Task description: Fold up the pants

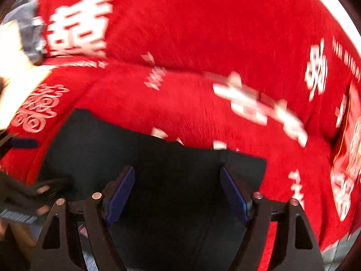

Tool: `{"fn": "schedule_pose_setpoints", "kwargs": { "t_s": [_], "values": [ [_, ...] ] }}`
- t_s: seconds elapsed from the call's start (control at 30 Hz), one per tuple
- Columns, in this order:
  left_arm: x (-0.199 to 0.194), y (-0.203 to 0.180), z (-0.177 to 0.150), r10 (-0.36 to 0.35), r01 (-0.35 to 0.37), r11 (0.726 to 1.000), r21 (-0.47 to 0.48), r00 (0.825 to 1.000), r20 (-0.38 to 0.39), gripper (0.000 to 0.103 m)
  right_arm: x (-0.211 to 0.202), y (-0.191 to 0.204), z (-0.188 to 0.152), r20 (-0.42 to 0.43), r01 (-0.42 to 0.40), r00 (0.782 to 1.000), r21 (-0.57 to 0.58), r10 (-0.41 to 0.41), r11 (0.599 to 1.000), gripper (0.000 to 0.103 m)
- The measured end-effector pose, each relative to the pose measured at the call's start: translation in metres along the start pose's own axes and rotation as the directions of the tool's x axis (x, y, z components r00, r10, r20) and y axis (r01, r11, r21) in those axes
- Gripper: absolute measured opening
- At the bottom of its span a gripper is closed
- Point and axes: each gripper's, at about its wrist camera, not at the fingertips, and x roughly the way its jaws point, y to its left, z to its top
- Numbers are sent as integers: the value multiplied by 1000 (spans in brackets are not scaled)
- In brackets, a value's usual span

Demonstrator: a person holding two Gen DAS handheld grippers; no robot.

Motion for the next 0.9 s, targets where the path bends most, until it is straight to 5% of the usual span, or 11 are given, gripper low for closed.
{"fn": "schedule_pose_setpoints", "kwargs": {
  "t_s": [0.23, 0.33, 0.43, 0.63, 0.9],
  "values": [
    [-1, 11, 12, -60, 60, 997, -40, 998, -2, 103, 6, -15, -7, -35, -35, 999, 32, 36, 999, 81],
    [-16, 39, 29, -39, 51, 984, -172, 997, 71, 103, -10, -20, 2, -23, -20, 999, 103, 23, 994, 81],
    [-2, 56, 47, -20, 21, 960, -280, 1000, 8, 103, -12, -22, 16, -3, 20, 1000, 146, -20, 989, 83],
    [10, 45, 37, 27, -29, 977, -213, 1000, -15, 103, 15, -4, 13, -88, 103, 991, 72, -96, 992, 93],
    [-21, 36, -32, 0, 3, 995, -102, 1000, 24, 103, -37, -4, -59, -20, 116, 993, 62, -115, 991, 98]
  ]
}}
